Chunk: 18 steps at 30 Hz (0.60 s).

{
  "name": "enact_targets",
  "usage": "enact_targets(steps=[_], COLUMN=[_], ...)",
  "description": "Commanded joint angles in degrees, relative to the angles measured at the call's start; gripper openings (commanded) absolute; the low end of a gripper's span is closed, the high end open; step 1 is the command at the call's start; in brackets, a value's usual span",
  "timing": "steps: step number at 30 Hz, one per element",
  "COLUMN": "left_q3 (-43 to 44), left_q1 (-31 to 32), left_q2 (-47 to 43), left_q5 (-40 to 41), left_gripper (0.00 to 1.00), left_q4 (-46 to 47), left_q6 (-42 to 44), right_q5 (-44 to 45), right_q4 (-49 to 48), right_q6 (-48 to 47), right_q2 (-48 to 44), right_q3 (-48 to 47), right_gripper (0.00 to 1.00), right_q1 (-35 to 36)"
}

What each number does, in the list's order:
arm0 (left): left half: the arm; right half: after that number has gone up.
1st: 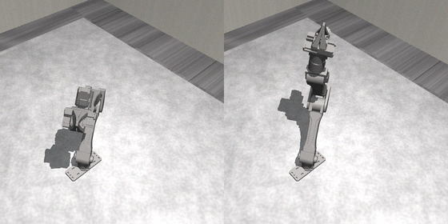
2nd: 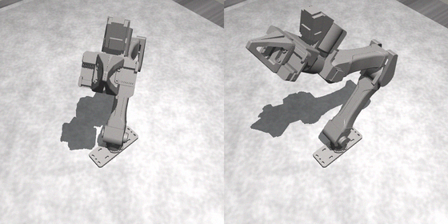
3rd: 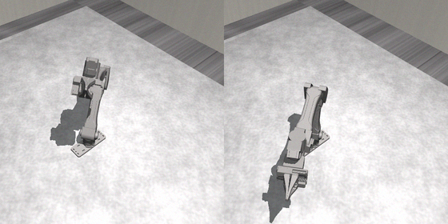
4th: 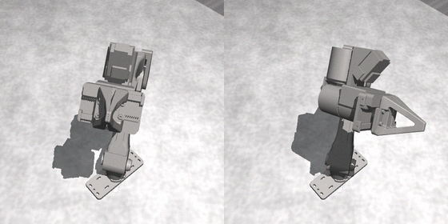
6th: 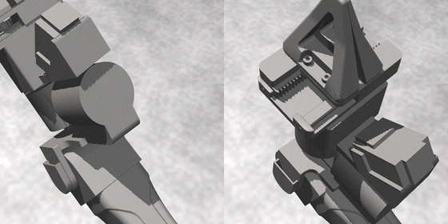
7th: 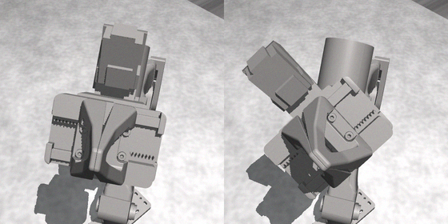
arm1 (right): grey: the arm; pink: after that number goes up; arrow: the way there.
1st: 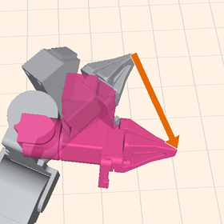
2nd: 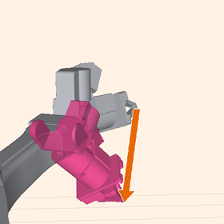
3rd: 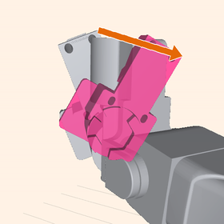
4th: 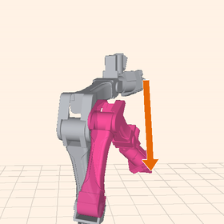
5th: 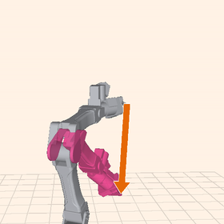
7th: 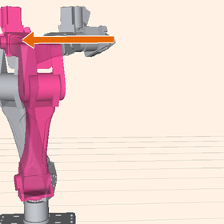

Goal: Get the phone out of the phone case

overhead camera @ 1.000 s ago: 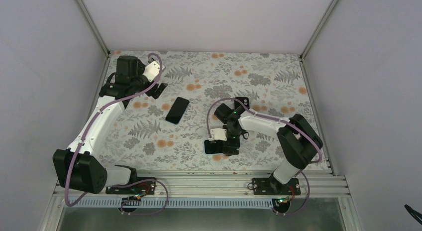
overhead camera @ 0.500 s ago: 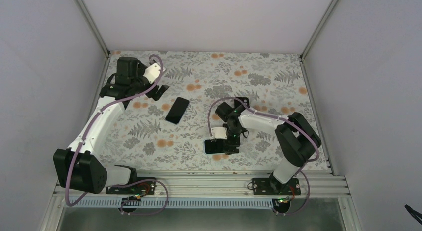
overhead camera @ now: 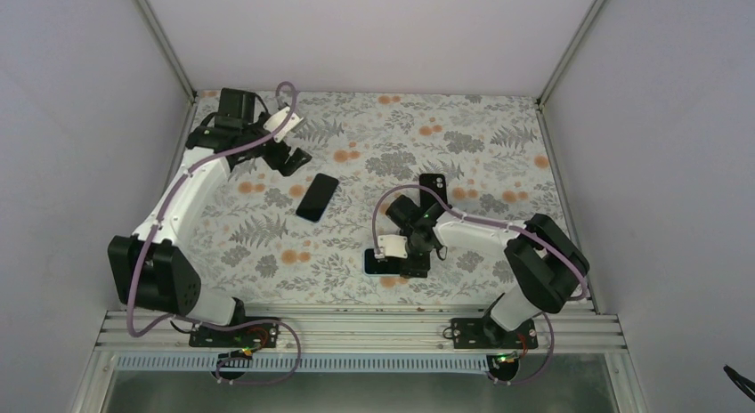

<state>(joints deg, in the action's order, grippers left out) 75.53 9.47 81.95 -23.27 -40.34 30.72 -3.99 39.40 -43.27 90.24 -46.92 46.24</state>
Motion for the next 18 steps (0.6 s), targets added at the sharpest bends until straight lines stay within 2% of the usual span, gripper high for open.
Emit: enact_targets(steps=[1,4,10,18], left_q3=[6.76,10.68,15.99,17.46], left_q1=[-0.27,-0.25,-0.25,1.03], left_q2=[3.95,7.35,16.28,21.64], left_q5=[-12.52,-17.41,-29.11,-31.55], left_gripper=[1.0,1.0,1.0,1.0], left_q4=[-11.57,-17.68,-30.43,-31.33], left_q6=[-0.27,-0.67,0.53,-1.46], right_q5=[6.4,6.7,9.16,13.14], right_q4=[-7.94,-10.06,-12.48,-16.63], right_q6=[1.37,2.04,3.79,4.5], right_q2=[0.86,-4.74,-12.52,-10.56], right_q3=[3.84,2.59,-2.94,-10.29], right_gripper=[0.64,0.57,0.58,0.58], right_q1=[0.74,0.72,1.41,3.37])
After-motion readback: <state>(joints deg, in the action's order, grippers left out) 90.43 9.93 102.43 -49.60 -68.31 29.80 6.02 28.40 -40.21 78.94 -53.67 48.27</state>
